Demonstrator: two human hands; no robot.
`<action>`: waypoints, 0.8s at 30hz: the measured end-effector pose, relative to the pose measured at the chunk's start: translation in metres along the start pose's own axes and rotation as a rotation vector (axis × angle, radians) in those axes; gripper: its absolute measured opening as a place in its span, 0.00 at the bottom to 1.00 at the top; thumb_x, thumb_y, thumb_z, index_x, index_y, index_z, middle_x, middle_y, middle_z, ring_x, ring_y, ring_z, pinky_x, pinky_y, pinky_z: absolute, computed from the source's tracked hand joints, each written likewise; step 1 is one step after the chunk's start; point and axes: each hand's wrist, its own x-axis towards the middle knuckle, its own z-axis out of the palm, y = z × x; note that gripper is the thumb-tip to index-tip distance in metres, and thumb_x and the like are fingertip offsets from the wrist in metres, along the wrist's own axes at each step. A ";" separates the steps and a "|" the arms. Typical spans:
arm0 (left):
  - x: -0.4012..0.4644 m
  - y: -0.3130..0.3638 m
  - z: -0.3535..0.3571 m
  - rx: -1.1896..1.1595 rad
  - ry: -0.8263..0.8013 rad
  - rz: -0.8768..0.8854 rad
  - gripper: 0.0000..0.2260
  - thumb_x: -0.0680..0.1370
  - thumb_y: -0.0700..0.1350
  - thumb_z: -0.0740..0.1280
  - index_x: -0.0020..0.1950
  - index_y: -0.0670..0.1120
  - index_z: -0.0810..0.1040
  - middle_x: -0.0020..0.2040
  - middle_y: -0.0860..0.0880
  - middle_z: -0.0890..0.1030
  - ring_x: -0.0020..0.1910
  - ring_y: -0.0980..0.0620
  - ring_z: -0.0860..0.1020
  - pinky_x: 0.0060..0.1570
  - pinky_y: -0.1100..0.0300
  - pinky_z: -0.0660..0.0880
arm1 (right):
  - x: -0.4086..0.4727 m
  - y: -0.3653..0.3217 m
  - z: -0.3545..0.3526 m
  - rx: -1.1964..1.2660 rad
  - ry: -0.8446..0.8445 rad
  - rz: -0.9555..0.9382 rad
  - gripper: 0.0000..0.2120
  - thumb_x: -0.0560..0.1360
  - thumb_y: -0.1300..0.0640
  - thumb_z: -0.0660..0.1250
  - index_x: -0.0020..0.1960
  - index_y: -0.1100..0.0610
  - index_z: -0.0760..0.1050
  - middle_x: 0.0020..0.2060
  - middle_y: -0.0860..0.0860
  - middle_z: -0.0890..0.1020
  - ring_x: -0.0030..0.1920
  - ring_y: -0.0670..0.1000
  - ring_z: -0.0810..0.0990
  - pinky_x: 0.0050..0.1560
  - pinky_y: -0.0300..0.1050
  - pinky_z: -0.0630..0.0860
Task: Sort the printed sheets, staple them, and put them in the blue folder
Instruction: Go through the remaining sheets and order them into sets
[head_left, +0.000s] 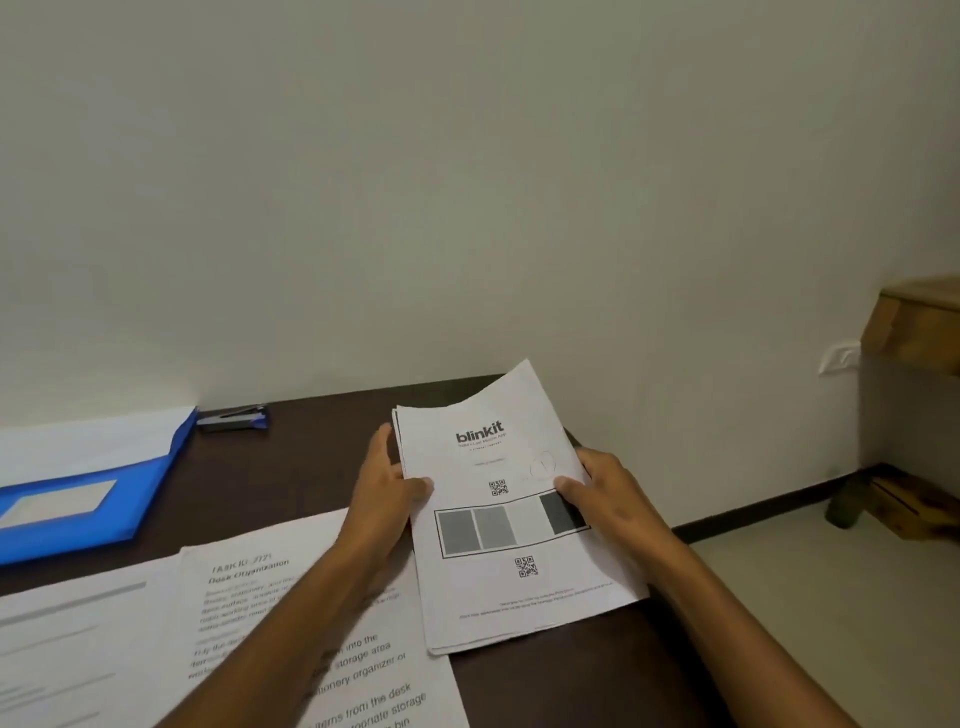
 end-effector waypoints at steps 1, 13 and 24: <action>-0.001 -0.003 0.001 -0.003 -0.013 0.025 0.33 0.80 0.24 0.62 0.70 0.61 0.65 0.60 0.45 0.85 0.48 0.45 0.88 0.40 0.48 0.85 | 0.000 0.004 0.002 -0.001 -0.003 0.000 0.10 0.83 0.55 0.65 0.63 0.50 0.80 0.57 0.45 0.86 0.54 0.45 0.84 0.47 0.41 0.79; 0.015 -0.025 -0.007 -0.013 0.052 0.206 0.42 0.81 0.26 0.65 0.82 0.65 0.60 0.74 0.59 0.75 0.65 0.50 0.82 0.50 0.46 0.86 | -0.010 0.012 0.004 -0.044 0.267 -0.046 0.13 0.78 0.53 0.75 0.60 0.51 0.79 0.44 0.44 0.84 0.43 0.44 0.83 0.41 0.34 0.76; 0.022 -0.033 -0.008 0.048 0.056 0.237 0.20 0.80 0.23 0.62 0.58 0.43 0.86 0.61 0.53 0.86 0.65 0.57 0.81 0.64 0.61 0.79 | -0.012 0.010 0.006 -0.001 0.436 -0.099 0.09 0.76 0.55 0.77 0.53 0.55 0.80 0.42 0.43 0.84 0.43 0.38 0.82 0.42 0.24 0.76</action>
